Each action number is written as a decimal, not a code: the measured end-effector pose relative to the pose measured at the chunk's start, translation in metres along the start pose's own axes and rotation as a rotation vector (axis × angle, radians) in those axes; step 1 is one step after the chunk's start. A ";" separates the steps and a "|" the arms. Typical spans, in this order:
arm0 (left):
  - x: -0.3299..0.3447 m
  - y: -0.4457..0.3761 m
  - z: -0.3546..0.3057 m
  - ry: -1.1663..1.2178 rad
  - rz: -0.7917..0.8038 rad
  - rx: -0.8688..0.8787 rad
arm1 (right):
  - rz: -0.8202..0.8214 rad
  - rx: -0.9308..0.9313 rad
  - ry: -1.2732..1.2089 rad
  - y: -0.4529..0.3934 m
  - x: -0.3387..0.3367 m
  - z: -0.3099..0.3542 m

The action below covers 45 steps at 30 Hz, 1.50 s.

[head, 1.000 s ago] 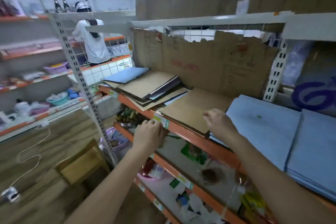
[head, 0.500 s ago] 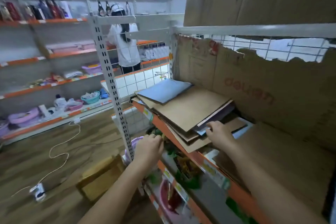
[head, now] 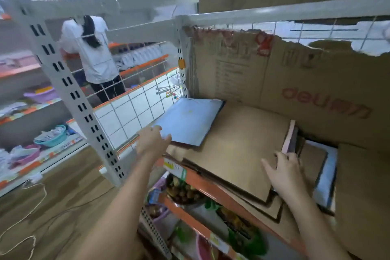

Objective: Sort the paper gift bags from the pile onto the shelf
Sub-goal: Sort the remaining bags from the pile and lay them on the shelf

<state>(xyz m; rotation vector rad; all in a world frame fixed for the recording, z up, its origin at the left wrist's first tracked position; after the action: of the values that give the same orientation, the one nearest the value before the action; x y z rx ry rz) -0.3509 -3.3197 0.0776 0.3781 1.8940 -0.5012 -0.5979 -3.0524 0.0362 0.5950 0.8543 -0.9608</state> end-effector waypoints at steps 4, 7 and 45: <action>0.014 -0.045 0.026 -0.063 0.156 0.014 | -0.058 0.147 0.072 0.015 0.004 -0.003; 0.026 -0.066 0.036 -0.055 0.207 0.015 | -0.050 0.262 0.019 0.021 0.005 -0.004; 0.072 -0.004 -0.011 1.016 0.250 0.086 | -0.065 0.473 -1.116 0.059 0.011 0.001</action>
<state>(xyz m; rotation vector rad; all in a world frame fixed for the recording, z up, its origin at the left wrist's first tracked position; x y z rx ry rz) -0.3876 -3.3155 0.0148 1.0562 2.7337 -0.2177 -0.5420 -3.0305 0.0315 0.3271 -0.3612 -1.3439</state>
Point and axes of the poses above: each hand's wrist, its own y-axis away from the middle knuckle, its own x-axis out of the palm, z = x × y, the point moved 8 cm from there along -y, towards the middle knuckle, and after that the axes turned 11 degrees about x, right-handed, at the moved point
